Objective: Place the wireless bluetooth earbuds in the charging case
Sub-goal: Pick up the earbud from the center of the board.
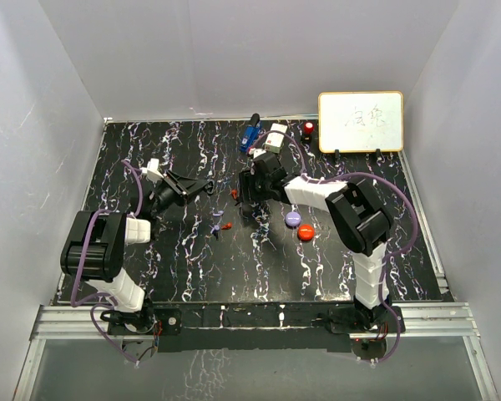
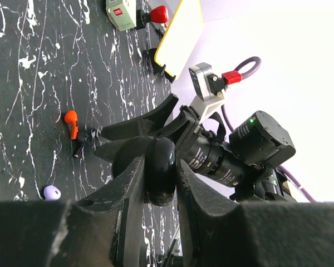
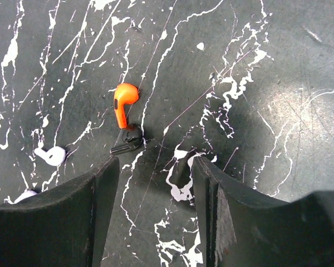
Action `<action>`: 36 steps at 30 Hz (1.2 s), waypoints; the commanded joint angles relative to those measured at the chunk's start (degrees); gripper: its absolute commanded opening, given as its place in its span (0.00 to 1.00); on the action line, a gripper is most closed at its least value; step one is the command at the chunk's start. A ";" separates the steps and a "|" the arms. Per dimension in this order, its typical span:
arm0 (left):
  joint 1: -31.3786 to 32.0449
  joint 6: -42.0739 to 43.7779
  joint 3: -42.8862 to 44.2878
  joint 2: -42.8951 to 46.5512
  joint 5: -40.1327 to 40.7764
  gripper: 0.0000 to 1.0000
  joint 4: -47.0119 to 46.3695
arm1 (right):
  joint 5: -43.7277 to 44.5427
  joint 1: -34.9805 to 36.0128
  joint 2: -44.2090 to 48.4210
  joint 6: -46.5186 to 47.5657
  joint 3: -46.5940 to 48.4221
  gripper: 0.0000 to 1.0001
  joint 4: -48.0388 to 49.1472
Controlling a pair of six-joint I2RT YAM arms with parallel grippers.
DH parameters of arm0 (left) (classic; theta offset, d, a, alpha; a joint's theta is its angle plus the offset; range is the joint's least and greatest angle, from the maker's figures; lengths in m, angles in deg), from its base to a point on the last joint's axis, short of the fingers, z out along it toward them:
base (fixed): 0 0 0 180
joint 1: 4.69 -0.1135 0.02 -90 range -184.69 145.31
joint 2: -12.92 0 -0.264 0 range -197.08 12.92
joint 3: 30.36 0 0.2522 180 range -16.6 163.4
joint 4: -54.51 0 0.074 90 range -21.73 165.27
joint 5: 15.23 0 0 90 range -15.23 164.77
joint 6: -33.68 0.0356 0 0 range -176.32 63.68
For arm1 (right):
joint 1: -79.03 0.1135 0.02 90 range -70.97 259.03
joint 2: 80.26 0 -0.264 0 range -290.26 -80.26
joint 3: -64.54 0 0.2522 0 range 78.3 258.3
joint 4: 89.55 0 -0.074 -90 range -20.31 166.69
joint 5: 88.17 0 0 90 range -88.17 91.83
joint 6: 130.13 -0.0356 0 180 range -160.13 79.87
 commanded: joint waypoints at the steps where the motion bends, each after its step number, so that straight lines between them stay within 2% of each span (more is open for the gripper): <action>1: -0.81 -1.04 -0.86 1.55 -2.04 0.00 -2.18 | 2.00 0.90 -1.67 0.49 3.46 0.52 1.17; 13: -2.03 -1.78 -1.34 0.16 -3.10 0.00 -4.35 | 6.46 3.42 -4.82 1.53 6.86 0.48 -1.51; 30: -3.30 -3.80 -2.81 -2.07 -4.07 0.00 -8.65 | 12.94 6.14 -7.18 3.18 8.14 0.33 -4.58; 36: -3.55 -4.11 -2.99 -2.59 -4.36 0.00 -9.45 | 13.56 6.77 -7.63 3.32 8.41 0.32 -5.27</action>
